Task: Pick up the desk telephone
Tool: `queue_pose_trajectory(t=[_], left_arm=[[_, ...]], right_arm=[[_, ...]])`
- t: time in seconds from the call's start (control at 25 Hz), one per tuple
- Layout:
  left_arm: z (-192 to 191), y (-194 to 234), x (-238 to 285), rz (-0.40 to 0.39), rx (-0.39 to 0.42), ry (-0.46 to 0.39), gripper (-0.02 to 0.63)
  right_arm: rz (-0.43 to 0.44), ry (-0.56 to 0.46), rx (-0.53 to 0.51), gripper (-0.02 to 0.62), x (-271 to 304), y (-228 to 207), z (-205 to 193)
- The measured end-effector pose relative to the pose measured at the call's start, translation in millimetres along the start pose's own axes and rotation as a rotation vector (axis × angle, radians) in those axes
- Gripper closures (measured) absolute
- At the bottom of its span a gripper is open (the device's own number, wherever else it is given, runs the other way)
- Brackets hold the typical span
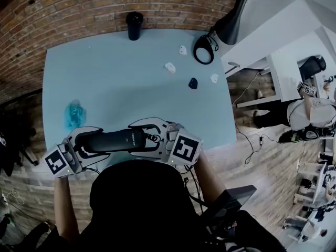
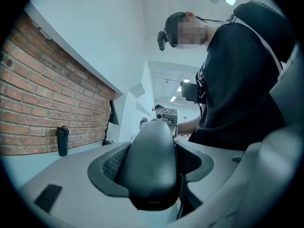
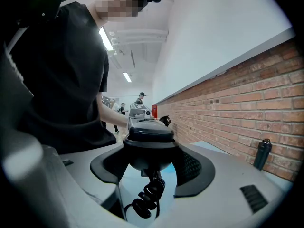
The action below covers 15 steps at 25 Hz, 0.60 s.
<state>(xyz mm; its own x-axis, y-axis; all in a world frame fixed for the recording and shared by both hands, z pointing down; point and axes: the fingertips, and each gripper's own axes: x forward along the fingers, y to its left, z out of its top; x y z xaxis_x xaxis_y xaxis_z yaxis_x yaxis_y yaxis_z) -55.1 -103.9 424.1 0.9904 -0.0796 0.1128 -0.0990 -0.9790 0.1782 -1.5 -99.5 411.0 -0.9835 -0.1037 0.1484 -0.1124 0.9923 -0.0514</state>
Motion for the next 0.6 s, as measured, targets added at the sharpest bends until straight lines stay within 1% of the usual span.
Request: queue_pose_trajectory(t=[0.6], left_arm=[[-1.6, 3.3, 2.8, -0.001, -0.003, 0.008, 0.298]], right_arm=[[0.001, 0.029, -0.001, 0.309, -1.3, -3.6, -4.8]])
